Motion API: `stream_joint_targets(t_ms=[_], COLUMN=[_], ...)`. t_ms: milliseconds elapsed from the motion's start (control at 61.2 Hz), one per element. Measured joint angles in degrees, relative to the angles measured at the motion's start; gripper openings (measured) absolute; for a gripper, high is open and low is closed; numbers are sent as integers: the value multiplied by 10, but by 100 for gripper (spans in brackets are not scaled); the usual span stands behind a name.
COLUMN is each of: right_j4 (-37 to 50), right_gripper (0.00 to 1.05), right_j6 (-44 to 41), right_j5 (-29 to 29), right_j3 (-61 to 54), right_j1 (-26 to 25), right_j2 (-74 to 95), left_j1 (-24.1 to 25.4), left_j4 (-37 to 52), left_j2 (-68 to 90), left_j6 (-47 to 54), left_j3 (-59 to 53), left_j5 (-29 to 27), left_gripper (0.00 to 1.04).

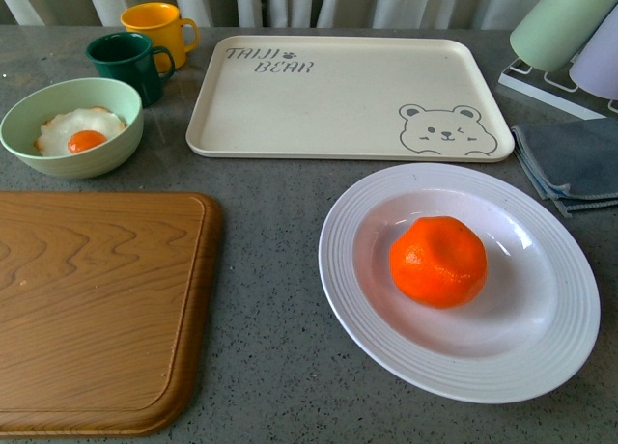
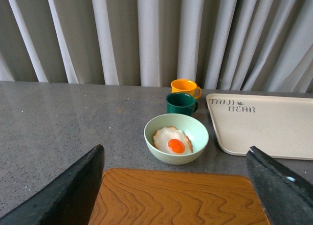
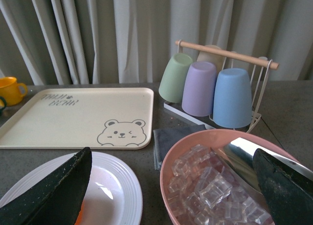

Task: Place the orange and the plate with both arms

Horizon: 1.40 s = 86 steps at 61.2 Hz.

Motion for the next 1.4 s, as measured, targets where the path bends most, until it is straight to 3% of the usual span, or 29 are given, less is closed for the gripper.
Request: stream_joint_targets(t_ms=[65,98,163,212,310,425,523,784,1127,1405], right_j4=[-4,-49,-169,-189,-157,-100,1,223,418,447], right_gripper=[96,96,96,96,96,96,96,96,96,96], right_j6=[7,33,140,229,339,397,446,470,477,466], right_j5=[-7,-49,-129,-143,-127,-107,-127,-129,-116,-107], right_j3=[2,17,69,82,85,73,39,31,59,90], right_j1=[-1,-11,-21,-12,16,41,38,20,47,70], right_j2=[3,22,116,172,240,301,410,660,897,947], left_j1=[0,0,0,0,0,0,0,0,0,0], left_j4=[0,0,0,0,0,0,0,0,0,0], left_j2=[0,0,0,0,0,0,0,0,0,0], left_j6=[2,1,1,1,1,1,1,1,1,1], left_j3=[0,0,0,0,0,0,0,0,0,0], left_j5=[0,0,1,0,0,0,0,0,0,0], left_gripper=[97,96,96,96,96,96,96,96,96,96])
